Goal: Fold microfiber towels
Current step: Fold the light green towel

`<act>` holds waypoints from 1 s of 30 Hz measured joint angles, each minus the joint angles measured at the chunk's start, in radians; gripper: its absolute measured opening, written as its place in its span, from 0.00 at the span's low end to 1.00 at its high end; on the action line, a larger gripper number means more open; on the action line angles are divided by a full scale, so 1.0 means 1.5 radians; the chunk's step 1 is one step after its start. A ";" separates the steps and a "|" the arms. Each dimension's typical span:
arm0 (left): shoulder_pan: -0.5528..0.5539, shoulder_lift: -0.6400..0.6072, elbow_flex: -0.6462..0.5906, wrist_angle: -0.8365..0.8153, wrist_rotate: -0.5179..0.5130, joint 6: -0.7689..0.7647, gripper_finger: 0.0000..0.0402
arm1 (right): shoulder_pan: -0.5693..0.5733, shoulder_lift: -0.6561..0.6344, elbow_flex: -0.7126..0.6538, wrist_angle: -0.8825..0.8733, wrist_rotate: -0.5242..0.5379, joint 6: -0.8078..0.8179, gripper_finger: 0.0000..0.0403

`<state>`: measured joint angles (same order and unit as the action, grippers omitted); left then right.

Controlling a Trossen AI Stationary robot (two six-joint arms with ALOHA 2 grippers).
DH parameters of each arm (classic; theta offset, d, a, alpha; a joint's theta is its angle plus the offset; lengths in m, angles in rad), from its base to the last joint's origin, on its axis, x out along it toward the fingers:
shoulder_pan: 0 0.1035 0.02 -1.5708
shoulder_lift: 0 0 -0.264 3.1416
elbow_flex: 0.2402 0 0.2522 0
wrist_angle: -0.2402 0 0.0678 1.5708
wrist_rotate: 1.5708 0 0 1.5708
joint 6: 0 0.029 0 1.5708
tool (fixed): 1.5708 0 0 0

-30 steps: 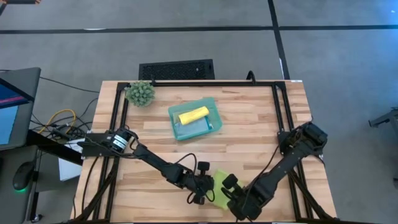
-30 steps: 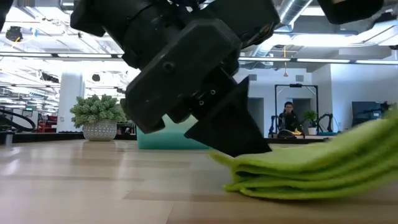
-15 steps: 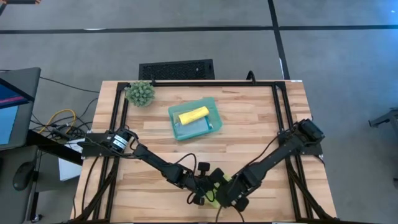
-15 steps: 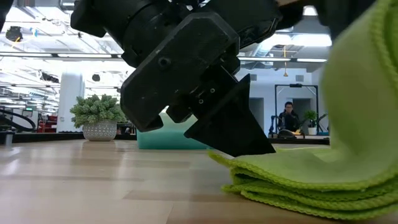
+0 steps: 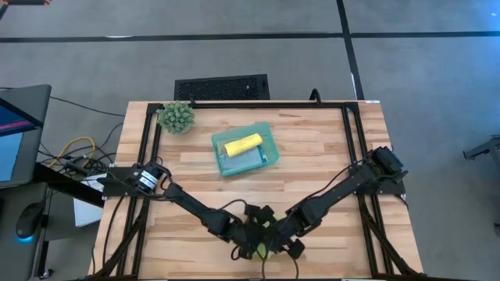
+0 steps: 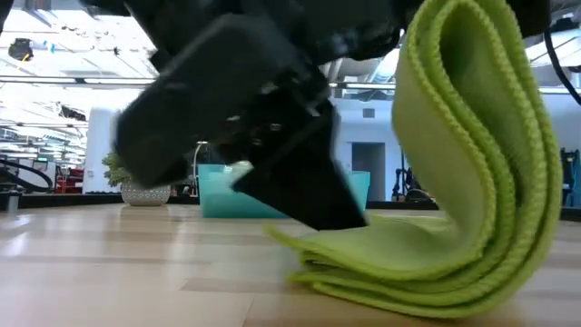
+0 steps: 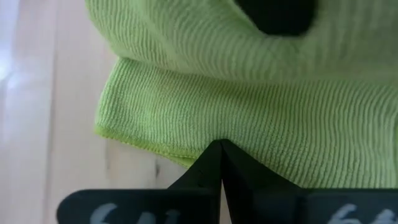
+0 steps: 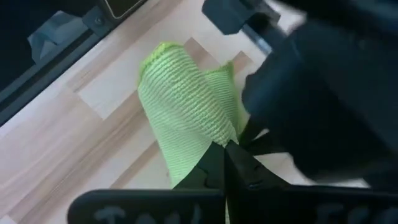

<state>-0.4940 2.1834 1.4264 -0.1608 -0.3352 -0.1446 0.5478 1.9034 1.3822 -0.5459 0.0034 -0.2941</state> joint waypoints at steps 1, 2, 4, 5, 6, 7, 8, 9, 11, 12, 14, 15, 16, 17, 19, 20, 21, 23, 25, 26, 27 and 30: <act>-0.005 -0.001 0.012 -0.035 -0.017 -0.003 0.00 | -0.001 0.000 -0.006 0.011 -0.002 -0.002 0.03; -0.010 -0.004 0.021 -0.073 -0.034 -0.007 0.00 | -0.001 0.000 -0.010 0.018 -0.002 -0.003 0.03; -0.019 -0.005 0.043 -0.132 -0.068 -0.020 0.00 | -0.001 0.000 -0.018 0.035 -0.001 -0.003 0.03; -0.024 -0.005 0.053 -0.158 -0.082 -0.028 0.00 | -0.001 0.000 -0.020 0.038 -0.001 -0.003 0.03; -0.028 -0.005 0.062 -0.186 -0.097 -0.037 0.00 | -0.004 0.000 -0.020 0.041 -0.001 -0.003 0.03; -0.033 -0.005 0.069 -0.213 -0.107 -0.047 0.00 | -0.005 0.000 -0.020 0.048 -0.001 -0.003 0.03; -0.037 -0.005 0.074 -0.236 -0.114 -0.058 0.00 | -0.005 0.000 -0.020 0.052 -0.001 -0.003 0.03; -0.041 -0.005 0.077 -0.255 -0.116 -0.072 0.00 | -0.005 0.000 -0.020 0.052 0.000 -0.003 0.03; -0.050 -0.011 0.078 -0.300 -0.125 -0.101 0.00 | -0.005 0.000 -0.020 0.051 0.000 -0.003 0.03; -0.055 -0.015 0.078 -0.317 -0.132 -0.117 0.00 | -0.005 0.000 -0.020 0.051 0.000 -0.003 0.03; -0.063 -0.022 0.079 -0.331 -0.135 -0.139 0.00 | -0.005 0.000 -0.020 0.051 0.000 -0.002 0.03; -0.064 -0.024 0.075 -0.326 -0.134 -0.142 0.00 | -0.004 0.000 -0.020 0.051 0.000 -0.002 0.03; -0.065 -0.024 0.069 -0.308 -0.134 -0.141 0.00 | -0.003 0.000 -0.020 0.051 0.000 -0.002 0.03; -0.064 -0.023 0.058 -0.283 -0.128 -0.134 0.00 | -0.003 0.000 -0.020 0.050 0.000 -0.001 0.03; -0.054 -0.023 0.030 -0.225 -0.099 -0.118 0.00 | -0.002 0.000 -0.020 0.046 0.000 0.001 0.03; -0.047 -0.023 0.015 -0.197 -0.083 -0.113 0.00 | 0.000 0.000 -0.020 0.043 0.000 0.006 0.03; -0.041 -0.024 0.001 -0.169 -0.072 -0.108 0.00 | 0.001 0.000 -0.020 0.039 0.000 0.012 0.03; -0.032 -0.025 -0.019 -0.107 -0.069 -0.087 0.00 | 0.003 0.000 -0.020 0.032 0.000 0.019 0.03; -0.024 -0.026 -0.035 -0.052 -0.060 -0.055 0.00 | 0.006 0.000 -0.016 0.026 0.001 0.020 0.03; -0.019 -0.025 -0.043 -0.022 -0.051 -0.043 0.00 | 0.008 0.000 -0.012 0.026 0.000 0.017 0.03; -0.013 -0.025 -0.052 0.011 -0.037 -0.032 0.00 | 0.011 0.000 -0.007 0.026 0.002 0.013 0.03; 0.002 -0.019 -0.063 0.060 -0.007 -0.026 0.00 | 0.015 0.000 0.003 0.030 0.023 -0.021 0.03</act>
<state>-0.4915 2.1552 1.3323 -0.0715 -0.3450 -0.1829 0.5697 1.9038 1.3875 -0.5007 0.0378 -0.3261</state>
